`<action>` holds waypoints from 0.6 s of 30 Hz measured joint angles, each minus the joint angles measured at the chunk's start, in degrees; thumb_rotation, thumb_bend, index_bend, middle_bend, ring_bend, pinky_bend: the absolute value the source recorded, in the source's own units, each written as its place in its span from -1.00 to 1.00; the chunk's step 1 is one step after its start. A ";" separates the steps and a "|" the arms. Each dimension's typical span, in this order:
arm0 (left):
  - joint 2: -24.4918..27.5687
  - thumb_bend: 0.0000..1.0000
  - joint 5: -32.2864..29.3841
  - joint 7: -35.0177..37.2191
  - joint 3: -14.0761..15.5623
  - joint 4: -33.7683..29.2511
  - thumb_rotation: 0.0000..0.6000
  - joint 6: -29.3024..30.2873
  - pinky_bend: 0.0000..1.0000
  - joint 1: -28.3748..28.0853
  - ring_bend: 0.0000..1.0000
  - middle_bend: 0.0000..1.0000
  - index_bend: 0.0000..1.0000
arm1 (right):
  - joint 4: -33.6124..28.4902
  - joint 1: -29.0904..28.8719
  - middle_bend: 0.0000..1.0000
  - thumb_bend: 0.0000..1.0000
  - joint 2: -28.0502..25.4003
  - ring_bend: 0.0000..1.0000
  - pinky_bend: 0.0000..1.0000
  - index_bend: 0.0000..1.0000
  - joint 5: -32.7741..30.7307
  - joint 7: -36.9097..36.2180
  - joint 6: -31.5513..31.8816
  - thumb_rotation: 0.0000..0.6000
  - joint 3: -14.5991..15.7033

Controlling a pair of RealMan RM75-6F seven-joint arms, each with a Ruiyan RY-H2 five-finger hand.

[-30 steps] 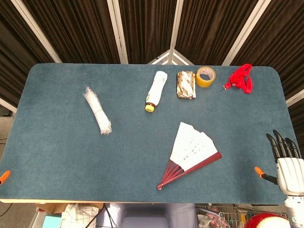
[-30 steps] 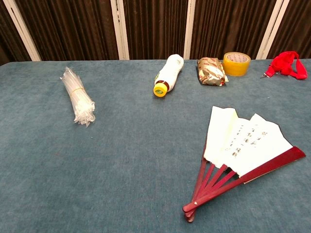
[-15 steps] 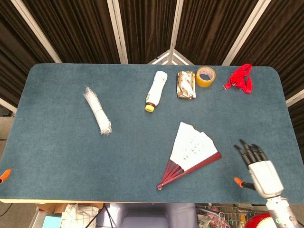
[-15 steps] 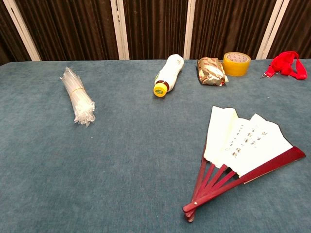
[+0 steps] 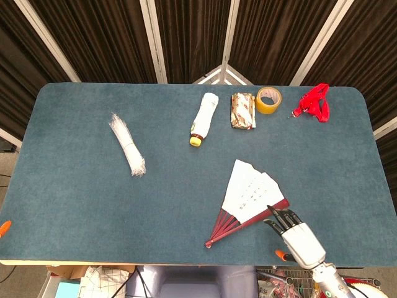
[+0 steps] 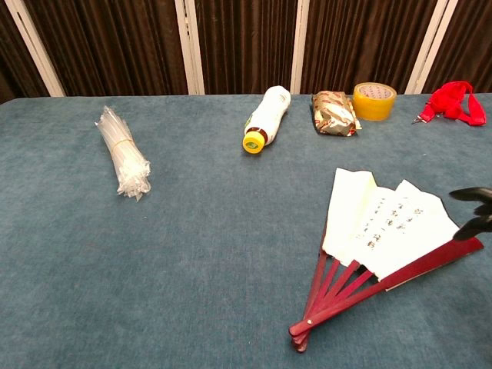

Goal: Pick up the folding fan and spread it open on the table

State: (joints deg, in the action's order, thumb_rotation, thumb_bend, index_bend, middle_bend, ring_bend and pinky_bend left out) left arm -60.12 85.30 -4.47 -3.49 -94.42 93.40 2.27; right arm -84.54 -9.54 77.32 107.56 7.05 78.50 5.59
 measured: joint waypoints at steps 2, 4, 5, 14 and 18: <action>0.01 -0.51 -0.06 -0.02 -0.03 -0.02 1.00 0.03 -0.74 0.01 -1.00 -0.96 -0.85 | 0.56 -0.38 -0.89 -0.78 1.16 -0.66 -0.62 -0.37 0.20 0.63 -0.43 1.00 -0.08; 0.00 -0.51 -0.16 -0.03 -0.10 -0.02 1.00 0.12 -0.74 0.04 -1.00 -0.96 -0.85 | 1.72 -0.87 -0.88 -0.74 2.78 -0.65 -0.62 -0.33 0.38 1.41 -1.08 1.00 -0.16; -0.02 -0.51 -0.23 -0.07 -0.14 -0.03 1.00 0.15 -0.74 0.04 -1.00 -0.96 -0.85 | 2.31 -1.11 -0.88 -0.73 3.50 -0.65 -0.62 -0.32 0.44 1.76 -1.41 1.00 -0.22; -0.23 -0.51 -0.71 -0.76 -0.30 -0.01 1.00 -0.11 -0.74 -0.08 -1.00 -0.96 -0.85 | 6.67 -3.54 -0.87 -0.64 9.60 -0.64 -0.62 -0.22 -0.86 2.43 -4.24 1.00 -1.50; -0.26 -0.51 -0.95 -0.93 -0.36 -0.03 1.00 -0.22 -0.74 -0.11 -1.00 -0.96 -0.85 | 8.25 -4.27 -0.87 -0.63 11.32 -0.63 -0.62 -0.20 -1.77 1.19 -4.60 1.00 -2.10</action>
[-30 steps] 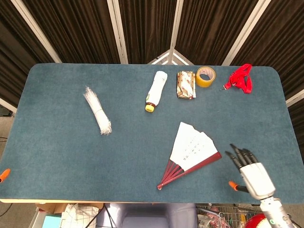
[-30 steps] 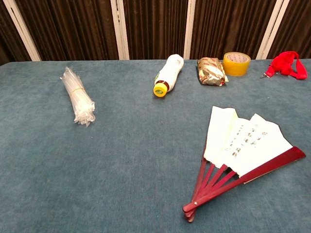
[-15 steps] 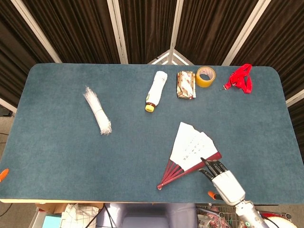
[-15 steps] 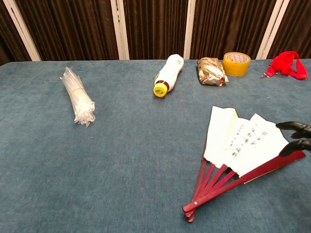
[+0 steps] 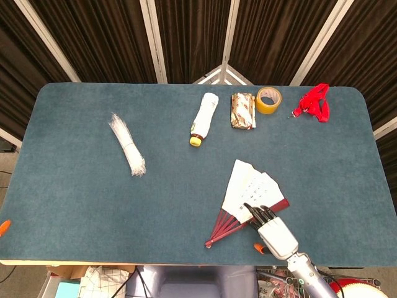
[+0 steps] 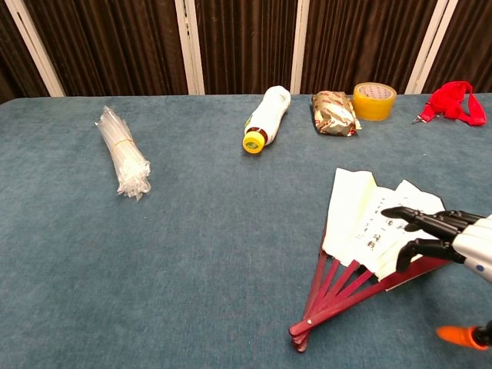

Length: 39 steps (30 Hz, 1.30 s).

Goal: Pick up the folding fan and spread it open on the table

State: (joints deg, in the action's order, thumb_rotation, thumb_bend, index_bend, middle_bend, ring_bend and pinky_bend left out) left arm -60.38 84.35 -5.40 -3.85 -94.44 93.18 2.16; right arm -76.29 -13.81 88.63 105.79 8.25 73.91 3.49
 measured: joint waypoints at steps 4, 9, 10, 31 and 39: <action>-0.09 -0.51 -0.26 -0.15 -0.13 0.08 1.00 -0.05 -0.74 -0.04 -1.00 -0.96 -0.85 | 2.44 -0.91 -0.87 -0.59 1.66 -0.62 -0.62 -0.17 -0.78 -0.43 -0.51 1.00 -0.47; -0.28 -0.51 -0.39 -0.79 -0.12 0.07 1.00 -0.39 -0.74 -0.22 -1.00 -0.96 -0.85 | 4.59 -1.67 -0.87 -0.56 3.47 -0.62 -0.61 -0.15 -1.40 -1.24 -0.64 1.00 -0.71; -0.32 -0.51 -0.43 -0.91 -0.13 0.06 1.00 -0.40 -0.74 -0.24 -1.00 -0.96 -0.85 | 5.03 -1.75 -0.87 -0.54 3.77 -0.61 -0.61 -0.13 -1.41 -1.41 -0.60 1.00 -0.66; -0.89 -0.51 -1.26 -2.52 -0.44 -0.04 1.00 -0.74 -0.74 -0.53 -1.00 -0.96 -0.85 | 13.22 -3.97 -0.82 -0.39 10.07 -0.56 -0.57 0.02 -0.71 -3.24 1.76 1.00 0.61; -0.95 -0.51 -1.28 -2.67 -0.41 -0.08 1.00 -0.83 -0.74 -0.59 -1.00 -0.96 -0.85 | 13.70 -4.55 -0.76 -0.24 11.22 -0.52 -0.52 0.35 -1.22 -3.75 2.17 1.00 0.49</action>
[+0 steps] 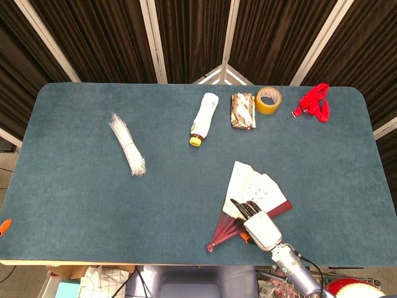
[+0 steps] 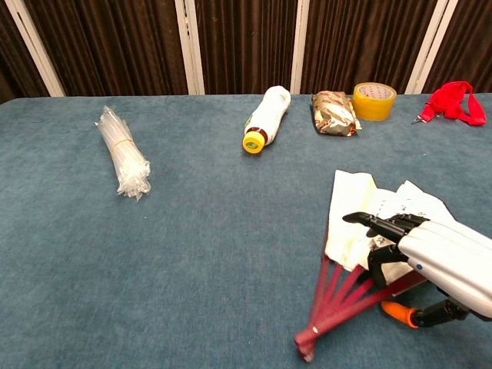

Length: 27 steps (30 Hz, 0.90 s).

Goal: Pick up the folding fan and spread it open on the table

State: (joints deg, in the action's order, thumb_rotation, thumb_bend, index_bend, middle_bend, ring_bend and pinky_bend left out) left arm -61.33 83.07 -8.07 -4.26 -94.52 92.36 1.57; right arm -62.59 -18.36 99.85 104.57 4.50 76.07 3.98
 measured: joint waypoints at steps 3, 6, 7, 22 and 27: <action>0.04 -0.51 0.18 0.06 0.05 -0.05 1.00 0.09 -0.74 0.01 -1.00 -0.96 -0.85 | 0.51 -0.27 -0.75 -0.20 0.30 -0.52 -0.52 0.38 -0.06 -0.59 0.33 1.00 0.03; 0.06 -0.51 0.36 0.11 0.13 -0.06 1.00 0.17 -0.74 0.04 -1.00 -0.96 -0.85 | 0.87 -0.44 -0.75 -0.19 0.23 -0.52 -0.52 0.38 -0.21 -1.32 0.59 1.00 0.11; 0.07 -0.51 0.39 0.17 0.14 -0.06 1.00 0.17 -0.74 0.05 -1.00 -0.96 -0.85 | 0.91 -0.47 -0.75 -0.19 0.10 -0.52 -0.52 0.38 -0.29 -1.56 0.74 1.00 0.10; 0.03 -0.51 0.77 -0.02 0.41 -0.38 1.00 -0.15 -0.74 -0.14 -1.00 -0.96 -0.85 | -12.02 -5.01 -0.71 -0.19 -12.12 -0.52 -0.52 0.38 -2.38 -7.91 -2.16 1.00 -1.94; 0.00 -0.51 0.92 -0.12 0.51 -0.36 1.00 -0.34 -0.74 -0.26 -1.00 -0.96 -0.85 | -19.71 -8.51 -0.71 -0.19 -18.60 -0.52 -0.52 0.38 -4.57 -8.96 -6.16 1.00 -4.66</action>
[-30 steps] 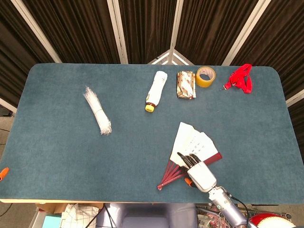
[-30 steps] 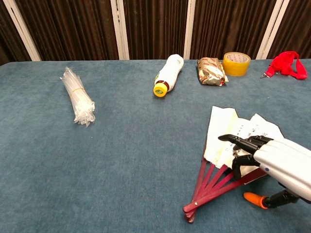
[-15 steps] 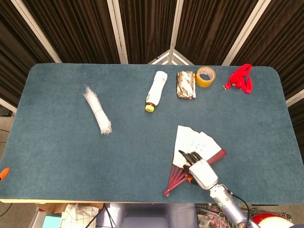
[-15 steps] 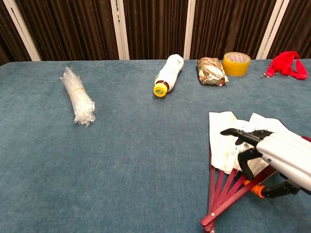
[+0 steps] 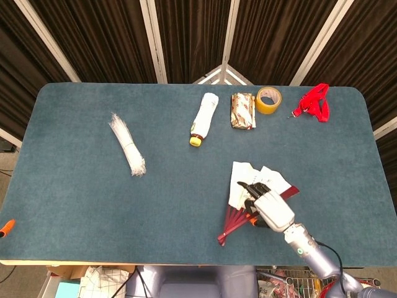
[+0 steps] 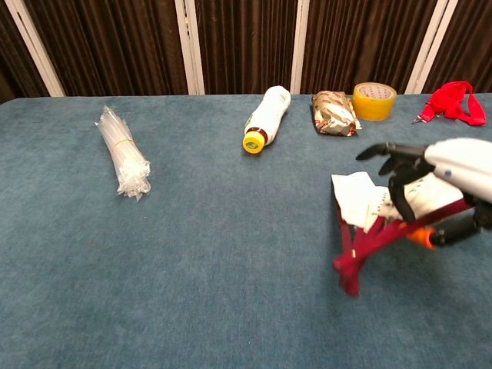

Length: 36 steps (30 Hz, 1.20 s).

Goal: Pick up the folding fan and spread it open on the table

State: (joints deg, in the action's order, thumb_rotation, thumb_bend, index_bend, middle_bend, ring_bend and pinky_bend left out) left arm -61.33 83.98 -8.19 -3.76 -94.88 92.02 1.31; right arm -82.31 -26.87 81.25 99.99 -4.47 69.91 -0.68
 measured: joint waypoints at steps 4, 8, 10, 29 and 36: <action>0.00 -0.51 0.10 0.04 -0.02 0.02 1.00 0.15 -0.74 0.01 -1.00 -0.96 -0.85 | -4.85 -2.76 -0.71 -0.19 -3.86 -0.52 -0.52 0.39 -3.72 -1.91 -4.09 1.00 -3.07; 0.08 -0.51 0.13 0.46 -0.08 0.13 1.00 0.39 -0.74 0.10 -1.00 -0.96 -0.85 | -8.52 -5.82 -0.71 -0.19 -7.25 -0.52 -0.52 0.39 -8.82 -5.75 -9.55 1.00 -6.46; 0.14 -0.51 0.13 0.62 -0.09 0.17 1.00 0.44 -0.74 0.13 -1.00 -0.96 -0.85 | -9.86 -7.73 -0.71 -0.19 -9.31 -0.52 -0.52 0.39 -11.92 -7.97 -12.98 1.00 -8.51; 0.01 -0.51 -0.18 0.94 -0.29 0.58 1.00 0.24 -0.74 -0.05 -1.00 -0.96 -0.85 | -19.03 -20.09 -0.71 -0.19 -21.16 -0.52 -0.52 0.39 -32.74 -8.03 -25.85 1.00 -22.13; -0.03 -0.51 0.16 1.48 -0.21 0.74 1.00 -0.08 -0.74 -0.28 -1.00 -0.96 -0.85 | -23.90 -24.28 -0.71 -0.19 -22.41 -0.52 -0.52 0.39 -38.52 -1.13 -27.19 1.00 -23.37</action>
State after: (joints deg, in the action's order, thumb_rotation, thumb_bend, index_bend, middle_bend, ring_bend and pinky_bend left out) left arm -61.36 84.15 -6.71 -3.97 -94.14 91.93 1.03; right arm -106.20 -51.15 58.84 61.47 -5.59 42.72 -24.05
